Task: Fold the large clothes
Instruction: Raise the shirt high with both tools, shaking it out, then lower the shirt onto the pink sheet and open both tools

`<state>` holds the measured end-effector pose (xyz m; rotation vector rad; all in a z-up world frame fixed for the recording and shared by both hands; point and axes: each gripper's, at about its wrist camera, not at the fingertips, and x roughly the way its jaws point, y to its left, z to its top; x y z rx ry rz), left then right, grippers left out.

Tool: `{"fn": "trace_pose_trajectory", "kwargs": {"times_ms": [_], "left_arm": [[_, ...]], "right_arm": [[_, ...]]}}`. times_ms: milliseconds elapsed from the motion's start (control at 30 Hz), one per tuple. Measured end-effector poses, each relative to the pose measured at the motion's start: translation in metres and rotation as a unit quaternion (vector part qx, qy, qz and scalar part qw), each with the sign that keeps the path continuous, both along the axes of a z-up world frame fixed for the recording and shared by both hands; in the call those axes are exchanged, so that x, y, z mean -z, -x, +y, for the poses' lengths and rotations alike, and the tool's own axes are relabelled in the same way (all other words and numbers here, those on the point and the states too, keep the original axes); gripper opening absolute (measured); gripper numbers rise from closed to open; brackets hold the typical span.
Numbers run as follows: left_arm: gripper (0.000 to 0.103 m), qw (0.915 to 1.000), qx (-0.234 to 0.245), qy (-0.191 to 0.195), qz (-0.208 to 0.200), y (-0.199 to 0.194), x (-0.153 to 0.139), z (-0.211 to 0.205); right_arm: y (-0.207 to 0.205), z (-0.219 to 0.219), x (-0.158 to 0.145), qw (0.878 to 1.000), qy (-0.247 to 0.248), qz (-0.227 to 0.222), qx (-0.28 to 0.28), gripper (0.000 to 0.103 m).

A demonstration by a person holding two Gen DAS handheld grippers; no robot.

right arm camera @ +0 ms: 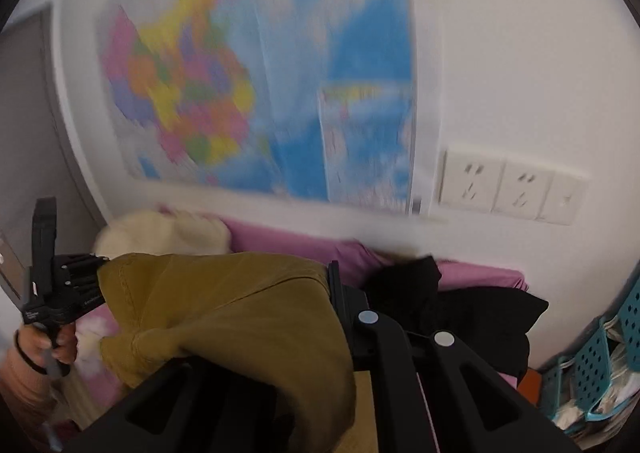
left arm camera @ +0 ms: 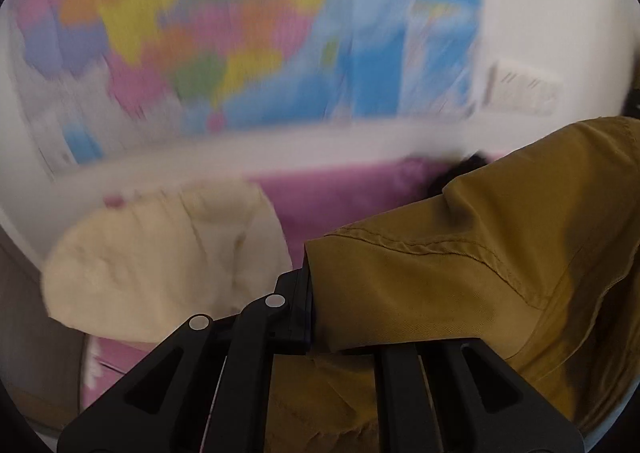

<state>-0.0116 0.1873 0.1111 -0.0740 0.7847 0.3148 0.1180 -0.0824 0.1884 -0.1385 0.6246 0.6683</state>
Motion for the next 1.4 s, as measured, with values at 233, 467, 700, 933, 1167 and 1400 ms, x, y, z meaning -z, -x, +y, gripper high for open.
{"fn": "trace_pose_trajectory", "kwargs": {"times_ms": [233,467,700,933,1167,1400], "left_arm": [[0.009,0.9986,-0.008,0.027,0.044,-0.051,0.047,0.032],[0.025,0.9928,-0.019,0.034,0.113,-0.092,0.090,0.047],[0.069,0.9920,-0.031,0.009,0.122,-0.092,0.101,0.051],[0.085,0.9985,0.032,0.025,0.036,-0.030,0.050,0.042],[0.091,0.9890,0.142,0.026,-0.029,0.014,0.026,-0.008],[0.084,0.9710,0.226,-0.036,0.068,-0.030,0.088,-0.079]], "right_arm": [[-0.087,0.028,0.075,0.995,0.024,0.099,0.020,0.004],[-0.148,0.033,0.146,0.978,0.055,0.193,0.049,0.034],[-0.131,-0.015,0.134,0.976,0.028,0.211,0.048,0.077],[0.011,-0.056,0.080,0.992,0.066,0.094,-0.054,0.097],[0.107,-0.056,0.150,0.977,0.137,0.141,-0.085,0.097],[0.108,-0.080,0.135,0.983,0.110,0.123,-0.085,0.019]]}}
